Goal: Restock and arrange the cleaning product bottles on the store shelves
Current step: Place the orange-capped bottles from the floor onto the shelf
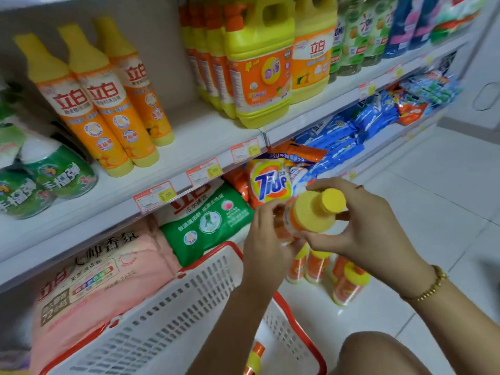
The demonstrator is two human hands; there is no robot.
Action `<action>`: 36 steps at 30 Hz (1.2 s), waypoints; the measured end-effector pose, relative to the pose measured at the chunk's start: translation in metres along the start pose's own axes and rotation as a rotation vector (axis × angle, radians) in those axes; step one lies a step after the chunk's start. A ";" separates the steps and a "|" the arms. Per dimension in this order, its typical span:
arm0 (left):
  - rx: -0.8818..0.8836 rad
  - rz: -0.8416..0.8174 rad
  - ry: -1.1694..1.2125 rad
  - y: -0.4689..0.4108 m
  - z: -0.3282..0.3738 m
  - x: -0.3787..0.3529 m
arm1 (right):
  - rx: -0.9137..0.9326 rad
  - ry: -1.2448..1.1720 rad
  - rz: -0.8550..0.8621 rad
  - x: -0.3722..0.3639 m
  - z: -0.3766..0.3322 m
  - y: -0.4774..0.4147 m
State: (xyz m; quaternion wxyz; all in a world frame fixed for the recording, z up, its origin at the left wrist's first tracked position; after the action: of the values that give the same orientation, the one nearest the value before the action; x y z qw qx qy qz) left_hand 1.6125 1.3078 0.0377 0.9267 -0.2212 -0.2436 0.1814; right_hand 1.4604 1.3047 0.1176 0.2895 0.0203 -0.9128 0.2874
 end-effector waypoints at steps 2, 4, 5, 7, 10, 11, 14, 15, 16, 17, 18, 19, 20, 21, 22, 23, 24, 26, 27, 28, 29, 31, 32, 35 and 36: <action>0.045 -0.232 0.010 0.001 -0.013 -0.016 | -0.072 0.064 -0.042 0.006 0.020 0.000; 0.065 -0.411 -0.105 0.002 -0.030 -0.028 | -0.135 0.150 -0.085 0.006 0.044 0.007; 0.079 -0.467 -0.167 0.004 -0.039 -0.033 | -0.163 0.179 -0.107 0.005 0.057 0.013; 0.118 -0.544 -0.252 0.006 -0.054 -0.041 | -0.221 0.207 -0.149 -0.002 0.080 0.030; 0.132 -0.656 -0.372 0.013 -0.076 -0.055 | -0.295 0.219 -0.204 -0.017 0.104 0.060; 0.128 -0.689 -0.406 0.016 -0.081 -0.059 | -0.314 0.206 -0.214 -0.024 0.111 0.070; 0.134 -0.767 -0.435 0.025 -0.091 -0.064 | -0.335 0.139 -0.254 -0.050 0.127 0.092; 0.132 -0.779 -0.436 0.027 -0.092 -0.064 | -0.342 0.126 -0.281 -0.060 0.132 0.098; 0.123 -0.785 -0.439 0.028 -0.093 -0.063 | -0.355 0.130 -0.312 -0.069 0.137 0.103; 0.111 -0.786 -0.445 0.029 -0.093 -0.062 | -0.371 0.140 -0.335 -0.078 0.143 0.108; 0.098 -0.786 -0.454 0.030 -0.094 -0.060 | -0.393 0.152 -0.353 -0.086 0.148 0.112; 0.089 -0.790 -0.463 0.030 -0.094 -0.059 | -0.411 0.160 -0.364 -0.093 0.152 0.116; 0.084 -0.800 -0.468 0.030 -0.094 -0.058 | -0.429 0.169 -0.377 -0.097 0.154 0.119; 0.080 -0.811 -0.469 0.029 -0.094 -0.057 | -0.442 0.179 -0.385 -0.100 0.155 0.122; 0.079 -0.823 -0.469 0.029 -0.094 -0.056 | -0.453 0.186 -0.389 -0.102 0.155 0.124; 0.080 -0.833 -0.469 0.029 -0.095 -0.055 | -0.462 0.184 -0.387 -0.103 0.156 0.127; 0.082 -0.843 -0.471 0.028 -0.095 -0.054 | -0.473 0.184 -0.384 -0.104 0.155 0.130; 0.086 -0.861 -0.466 0.028 -0.094 -0.053 | -0.480 0.189 -0.367 -0.104 0.155 0.132; 0.091 -0.868 -0.459 0.027 -0.092 -0.051 | -0.472 0.194 -0.368 -0.104 0.154 0.130; 0.098 -0.865 -0.450 0.023 -0.089 -0.047 | -0.464 0.210 -0.377 -0.104 0.153 0.127; 0.104 -0.847 -0.432 0.018 -0.084 -0.041 | -0.455 0.230 -0.389 -0.104 0.153 0.122; 0.101 -0.753 -0.380 0.002 -0.071 -0.020 | -0.445 0.299 -0.450 -0.103 0.147 0.110; 0.089 -0.683 -0.365 -0.009 -0.063 -0.005 | -0.437 0.351 -0.493 -0.101 0.143 0.103; 0.015 -0.388 -0.354 -0.049 -0.041 0.059 | -0.361 0.454 -0.507 -0.094 0.118 0.072; -0.022 -0.273 -0.364 -0.061 -0.036 0.086 | -0.320 0.421 -0.452 -0.094 0.104 0.058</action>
State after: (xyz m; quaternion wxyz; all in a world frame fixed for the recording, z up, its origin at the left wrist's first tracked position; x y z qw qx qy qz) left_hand 1.7156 1.2830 0.0721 0.8810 -0.1599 -0.4363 0.0885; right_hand 1.4724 1.2852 -0.0325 0.5271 0.1164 -0.8391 0.0671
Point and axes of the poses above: each hand's wrist, its own y-axis away from the middle knuckle, its own x-axis out of the back of the hand, z = x × y, the point moved 1 cm from there along -y, towards the middle knuckle, and after that the axes turned 6 degrees about z, right-handed, at the moved point
